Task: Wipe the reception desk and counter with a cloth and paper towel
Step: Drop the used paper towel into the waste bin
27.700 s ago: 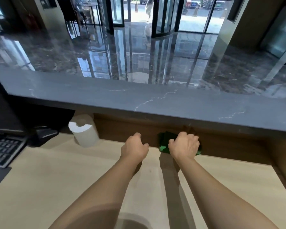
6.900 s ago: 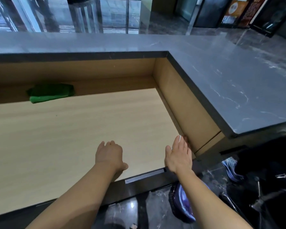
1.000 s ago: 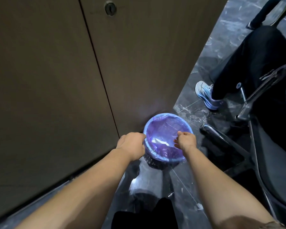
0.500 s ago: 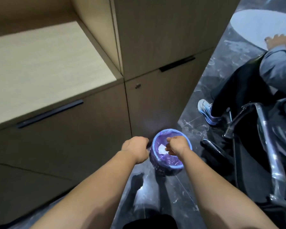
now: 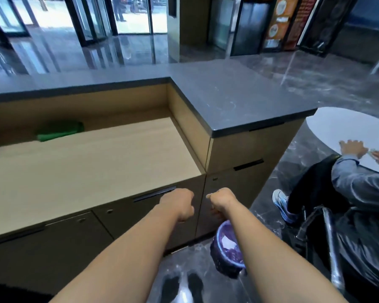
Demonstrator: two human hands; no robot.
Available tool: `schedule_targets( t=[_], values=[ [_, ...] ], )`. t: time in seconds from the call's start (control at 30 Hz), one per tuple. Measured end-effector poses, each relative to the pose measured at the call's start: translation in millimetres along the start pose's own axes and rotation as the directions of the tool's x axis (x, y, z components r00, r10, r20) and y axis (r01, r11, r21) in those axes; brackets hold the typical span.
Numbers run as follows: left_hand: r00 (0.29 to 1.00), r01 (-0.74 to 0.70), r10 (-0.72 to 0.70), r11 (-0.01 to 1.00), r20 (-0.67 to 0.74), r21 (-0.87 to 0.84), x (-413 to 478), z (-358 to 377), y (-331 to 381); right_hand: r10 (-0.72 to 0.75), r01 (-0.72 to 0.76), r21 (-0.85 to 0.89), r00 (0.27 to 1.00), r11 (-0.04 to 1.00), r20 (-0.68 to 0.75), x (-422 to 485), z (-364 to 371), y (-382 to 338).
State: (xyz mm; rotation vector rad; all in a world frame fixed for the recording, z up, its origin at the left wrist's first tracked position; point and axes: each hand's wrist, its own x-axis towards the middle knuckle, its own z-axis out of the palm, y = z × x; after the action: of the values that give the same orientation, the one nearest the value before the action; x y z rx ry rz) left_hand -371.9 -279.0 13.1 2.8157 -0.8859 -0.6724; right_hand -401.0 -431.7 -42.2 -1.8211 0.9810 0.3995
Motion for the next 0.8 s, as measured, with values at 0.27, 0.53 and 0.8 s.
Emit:
schedule_targets(
  t=[0.27, 0.53, 0.8],
  values=[
    [0.994, 0.096, -0.099, 0.993, -0.042, -0.072, -53, -63, -67, -0.189, 0.190, -0.127, 0.982, 0.974, 0.014, -116, 26, -103],
    [0.945, 0.242, -0.285, 0.940, -0.163, -0.239, -113, -105, -159, -0.395, 0.409, -0.312, 0.912, 0.858, 0.108, -153, 100, -190],
    [0.837, 0.417, -0.511, 0.828, -0.196, -0.375, -153, -115, -259, -0.516, 0.607, -0.394, 0.795, 0.690, 0.320, -156, 200, -259]
  ],
)
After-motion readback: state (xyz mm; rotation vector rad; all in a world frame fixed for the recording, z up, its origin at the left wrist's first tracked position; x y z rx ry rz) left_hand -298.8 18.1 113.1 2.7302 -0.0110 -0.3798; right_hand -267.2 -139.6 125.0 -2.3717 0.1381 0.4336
